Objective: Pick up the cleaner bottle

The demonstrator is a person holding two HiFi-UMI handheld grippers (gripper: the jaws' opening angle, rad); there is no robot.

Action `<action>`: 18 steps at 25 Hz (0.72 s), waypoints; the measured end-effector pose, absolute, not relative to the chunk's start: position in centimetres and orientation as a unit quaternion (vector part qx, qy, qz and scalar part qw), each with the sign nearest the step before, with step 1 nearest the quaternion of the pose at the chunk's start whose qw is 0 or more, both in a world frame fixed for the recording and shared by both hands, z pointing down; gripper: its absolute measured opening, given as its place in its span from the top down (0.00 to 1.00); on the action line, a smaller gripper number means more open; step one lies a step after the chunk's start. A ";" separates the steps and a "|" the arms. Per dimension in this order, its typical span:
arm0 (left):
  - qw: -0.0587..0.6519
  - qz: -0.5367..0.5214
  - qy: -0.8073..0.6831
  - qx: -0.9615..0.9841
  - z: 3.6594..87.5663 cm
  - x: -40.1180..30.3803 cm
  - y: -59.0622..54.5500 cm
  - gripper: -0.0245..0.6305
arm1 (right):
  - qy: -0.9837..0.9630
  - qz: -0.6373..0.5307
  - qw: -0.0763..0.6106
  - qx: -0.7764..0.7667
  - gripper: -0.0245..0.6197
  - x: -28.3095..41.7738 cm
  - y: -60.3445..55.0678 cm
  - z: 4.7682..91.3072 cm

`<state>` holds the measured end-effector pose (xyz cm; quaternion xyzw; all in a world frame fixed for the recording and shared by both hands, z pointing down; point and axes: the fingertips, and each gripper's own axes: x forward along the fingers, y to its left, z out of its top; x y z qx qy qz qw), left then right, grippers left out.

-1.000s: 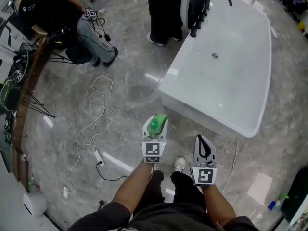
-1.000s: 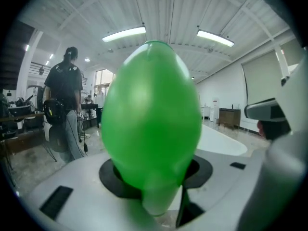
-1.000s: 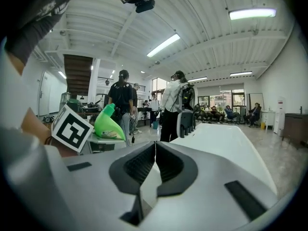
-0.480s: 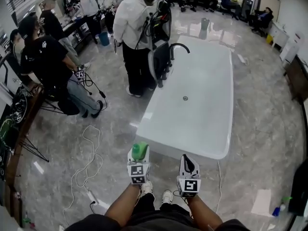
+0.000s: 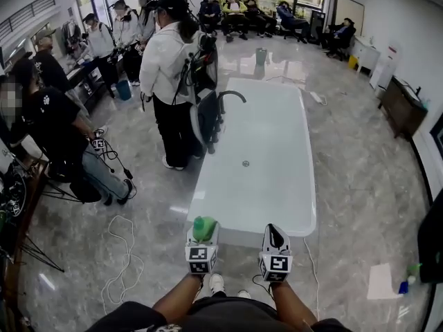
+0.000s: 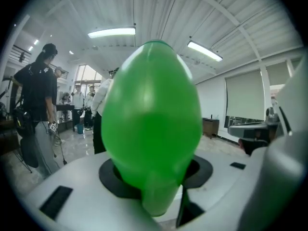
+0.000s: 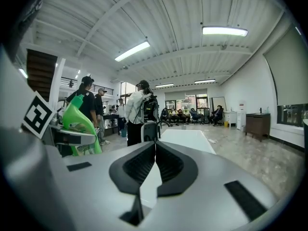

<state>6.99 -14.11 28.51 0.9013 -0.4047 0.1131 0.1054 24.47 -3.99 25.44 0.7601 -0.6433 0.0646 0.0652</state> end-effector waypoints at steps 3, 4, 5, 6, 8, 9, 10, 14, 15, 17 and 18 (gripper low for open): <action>0.115 0.106 -0.387 0.909 28.2 7.2 -14.7 0.68 | -0.630 0.047 0.057 0.773 0.94 24.6 -4.3 24.3; 0.111 0.104 -0.381 0.912 27.9 7.3 -14.8 0.68 | -0.624 0.044 0.051 0.779 0.94 24.6 -4.3 24.0; 0.105 0.103 -0.376 0.915 27.5 7.4 -15.0 0.68 | -0.618 0.041 0.046 0.784 0.94 24.7 -4.3 23.5; 0.097 0.103 -0.371 0.918 27.2 7.5 -15.3 0.68 | -0.613 0.039 0.041 0.788 0.94 24.7 -4.3 23.1; 0.090 0.105 -0.363 0.922 26.7 7.8 -15.7 0.68 | -0.607 0.036 0.034 0.793 0.94 24.8 -4.4 22.2; 0.091 0.107 -0.360 0.922 26.5 7.9 -15.7 0.68 | -0.606 0.033 0.034 0.794 0.94 24.9 -4.3 21.9; 0.090 0.108 -0.357 0.924 26.3 8.1 -15.6 0.68 | -0.604 0.030 0.034 0.796 0.94 24.9 -4.3 21.6; 0.076 0.103 -0.352 0.927 25.1 8.8 -15.6 0.68 | -0.593 0.011 0.034 0.804 0.94 25.6 -4.2 20.0; 0.072 0.101 -0.355 0.927 24.9 9.0 -15.8 0.68 | -0.591 0.004 0.036 0.806 0.94 25.9 -4.2 19.4; 0.068 0.099 -0.359 0.925 24.4 9.5 -16.0 0.68 | -0.587 -0.011 0.050 0.808 0.94 26.9 -4.3 18.5; 0.066 0.096 -0.360 0.926 24.1 9.8 -16.0 0.68 | -0.585 -0.018 0.060 0.809 0.94 27.4 -4.4 18.3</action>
